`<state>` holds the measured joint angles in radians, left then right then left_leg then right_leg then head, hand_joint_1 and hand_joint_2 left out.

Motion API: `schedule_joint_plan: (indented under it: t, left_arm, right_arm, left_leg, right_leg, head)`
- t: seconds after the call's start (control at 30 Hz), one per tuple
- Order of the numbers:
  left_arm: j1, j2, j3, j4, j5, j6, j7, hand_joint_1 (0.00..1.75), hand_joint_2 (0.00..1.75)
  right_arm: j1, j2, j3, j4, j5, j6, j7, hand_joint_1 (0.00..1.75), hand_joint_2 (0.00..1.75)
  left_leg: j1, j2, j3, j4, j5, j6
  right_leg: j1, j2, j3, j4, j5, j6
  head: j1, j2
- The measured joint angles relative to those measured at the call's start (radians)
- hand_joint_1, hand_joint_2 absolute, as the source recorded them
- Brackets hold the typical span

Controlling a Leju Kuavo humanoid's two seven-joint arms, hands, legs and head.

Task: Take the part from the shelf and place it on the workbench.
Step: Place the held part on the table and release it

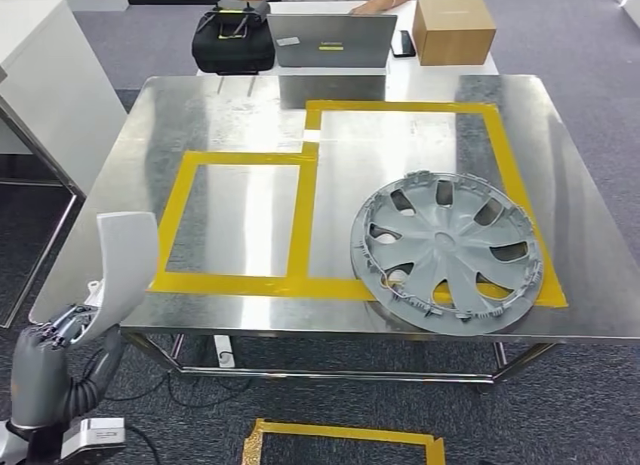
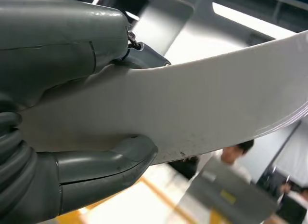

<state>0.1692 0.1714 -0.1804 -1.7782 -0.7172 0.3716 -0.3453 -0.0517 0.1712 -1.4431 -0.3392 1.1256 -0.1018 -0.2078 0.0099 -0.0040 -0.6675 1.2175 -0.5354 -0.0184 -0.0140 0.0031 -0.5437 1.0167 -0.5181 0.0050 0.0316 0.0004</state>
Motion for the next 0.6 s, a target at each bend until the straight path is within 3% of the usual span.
schedule_joint_plan:
  t: [0.03,0.1,0.23,0.3,0.37,0.4,0.43,0.47,0.53,0.6]
  left_arm:
    - [-0.003,0.016,0.005,0.014,-0.007,-0.009,0.001,1.75,1.75]
    - [-0.01,0.039,0.013,0.035,-0.016,-0.02,0.002,1.75,1.75]
    - [-0.054,0.083,0.009,0.093,-0.096,-0.086,0.03,1.75,1.75]
    - [-0.106,0.103,-0.003,0.153,-0.141,-0.119,0.039,1.75,1.75]
    - [-0.163,0.113,-0.021,0.222,-0.157,-0.152,0.035,1.75,1.75]
    - [-0.195,0.116,-0.034,0.262,-0.163,-0.169,0.031,1.75,1.75]
    - [-0.233,0.118,-0.052,0.309,-0.172,-0.185,0.028,1.75,1.75]
    - [-0.274,0.12,-0.074,0.359,-0.185,-0.199,0.027,1.75,1.75]
    - [-0.361,0.125,-0.125,0.46,-0.216,-0.219,0.029,1.75,1.75]
    - [-0.455,0.127,-0.181,0.559,-0.243,-0.238,0.03,1.75,1.75]
  right_arm:
    - [0.0,-0.002,0.0,0.0,0.002,0.002,0.0,0.0,0.0]
    - [-0.002,-0.005,0.0,0.0,0.004,0.004,-0.001,0.0,0.0]
    - [-0.004,-0.016,0.003,0.003,0.018,0.008,-0.003,0.0,0.0]
    - [-0.008,-0.026,0.009,0.007,0.029,0.013,-0.007,0.0,0.0]
    - [-0.011,-0.035,0.017,0.012,0.039,0.017,-0.011,0.0,0.0]
    - [-0.011,-0.041,0.021,0.014,0.043,0.018,-0.012,0.0,0.0]
    - [-0.011,-0.048,0.026,0.017,0.048,0.019,-0.012,0.0,0.0]
    - [-0.011,-0.055,0.03,0.019,0.054,0.02,-0.012,0.0,0.0]
    - [-0.014,-0.07,0.04,0.023,0.066,0.022,-0.01,0.0,0.0]
    - [-0.018,-0.081,0.051,0.027,0.078,0.025,-0.005,0.0,0.0]
  left_leg:
    - [-0.001,0.0,0.03,-0.067,0.034,0.004]
    - [-0.005,0.0,0.07,-0.164,0.062,0.012]
    - [-0.004,-0.003,0.078,-0.192,0.06,0.03]
    - [0.001,-0.003,0.084,-0.202,0.063,0.041]
    - [0.0,-0.002,0.084,-0.202,0.063,0.047]
    - [0.0,-0.002,0.084,-0.202,0.062,0.048]
    - [0.0,-0.003,0.085,-0.201,0.061,0.048]
    - [0.0,-0.004,0.085,-0.201,0.06,0.048]
    - [0.001,-0.006,0.087,-0.198,0.057,0.043]
    - [-0.002,-0.007,0.085,-0.192,0.053,0.034]
  right_leg:
    - [0.001,0.001,0.003,0.0,-0.003,0.002]
    - [0.004,0.002,0.003,0.002,-0.009,0.009]
    - [0.003,-0.001,-0.005,0.006,-0.02,0.029]
    - [0.003,-0.001,-0.04,0.073,-0.058,0.038]
    - [0.002,-0.001,-0.108,0.198,-0.108,0.044]
    - [0.002,-0.002,-0.138,0.247,-0.119,0.046]
    - [0.002,-0.002,-0.154,0.264,-0.111,0.048]
    - [0.002,-0.002,-0.152,0.245,-0.085,0.049]
    - [0.001,-0.005,-0.107,0.128,-0.011,0.047]
    - [0.003,-0.006,-0.061,0.029,0.027,0.04]
  head:
    - [0.0,0.0]
    - [0.001,0.0]
    - [0.004,0.0]
    - [0.005,0.0]
    - [0.006,0.0]
    - [0.007,0.0]
    - [0.007,0.0]
    - [0.008,0.0]
    - [0.008,0.0]
    - [0.008,0.0]
